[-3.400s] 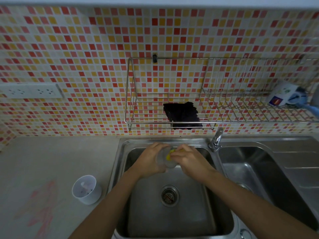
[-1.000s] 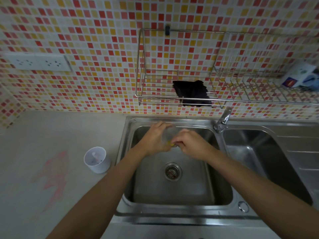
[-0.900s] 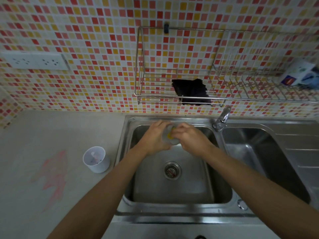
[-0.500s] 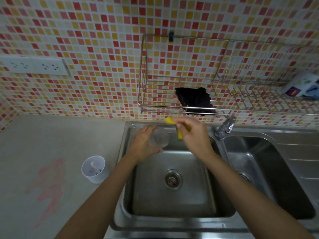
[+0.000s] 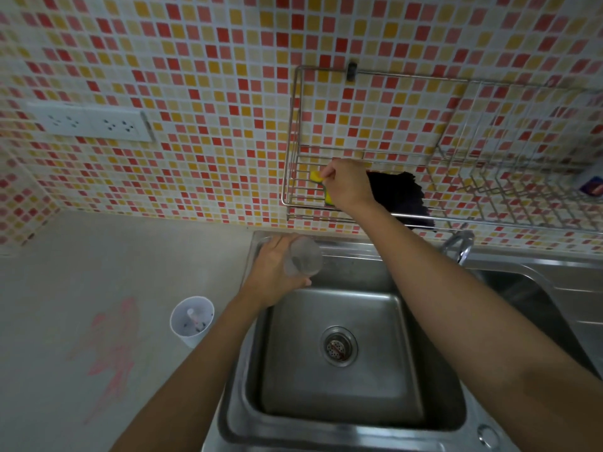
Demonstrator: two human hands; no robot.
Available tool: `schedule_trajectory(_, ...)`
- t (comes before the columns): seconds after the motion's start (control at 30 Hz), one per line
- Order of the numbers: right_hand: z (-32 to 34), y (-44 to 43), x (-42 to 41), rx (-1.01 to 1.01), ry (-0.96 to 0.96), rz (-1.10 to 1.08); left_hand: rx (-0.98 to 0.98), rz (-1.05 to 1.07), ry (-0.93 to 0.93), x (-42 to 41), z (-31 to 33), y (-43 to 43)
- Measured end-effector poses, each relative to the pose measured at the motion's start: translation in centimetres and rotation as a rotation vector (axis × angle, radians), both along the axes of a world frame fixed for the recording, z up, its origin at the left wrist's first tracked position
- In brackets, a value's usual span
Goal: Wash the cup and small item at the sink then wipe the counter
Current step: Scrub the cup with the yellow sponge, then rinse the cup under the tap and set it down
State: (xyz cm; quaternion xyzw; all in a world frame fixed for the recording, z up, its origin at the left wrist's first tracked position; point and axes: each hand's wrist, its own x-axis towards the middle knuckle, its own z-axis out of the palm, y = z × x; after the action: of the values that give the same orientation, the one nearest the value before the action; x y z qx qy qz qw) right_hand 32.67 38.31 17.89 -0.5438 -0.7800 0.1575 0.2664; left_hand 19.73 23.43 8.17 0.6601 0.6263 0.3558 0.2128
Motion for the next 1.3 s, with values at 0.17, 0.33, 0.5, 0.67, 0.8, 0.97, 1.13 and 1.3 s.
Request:
schedule_trajectory(0.17,-1.3,1.5,-0.3,-0.094,-0.079,-0.048,0.002,0.014,0.027,0.2,-0.5,-0.1)
schedule_trajectory(0.33,-0.3,-1.4,1.0,0.177,0.142,-0.020,-0.022,0.047,0.122,1.6,-1.6,-0.2)
schedule_trajectory(0.5,-4.6,-11.4,8.4,0.498,0.454,-0.069,-0.069,0.044,0.121,4.3,-3.5,0.1)
schedule_trajectory(0.67,-14.8,-15.8,19.5,0.199,0.263,-0.231,-0.168,-0.033,0.097,9.6,-5.2,-0.3)
schedule_trajectory(0.8,-18.7,-11.9,26.8,-0.073,0.166,-0.458,-0.184,-0.087,0.031,14.9,-4.9,0.2)
schedule_trajectory(0.97,-20.2,-4.3,30.1,-0.212,0.177,-0.478,-0.224,-0.101,-0.020,20.0,-5.8,2.6)
schedule_trajectory(1.13,-22.1,0.5,30.3,-0.190,0.084,-0.310,-0.239,-0.078,-0.108,23.7,-7.2,4.1)
schedule_trajectory(1.3,-24.3,2.3,31.2,-0.154,-0.065,0.034,-0.232,-0.029,-0.167,25.9,-8.7,5.0)
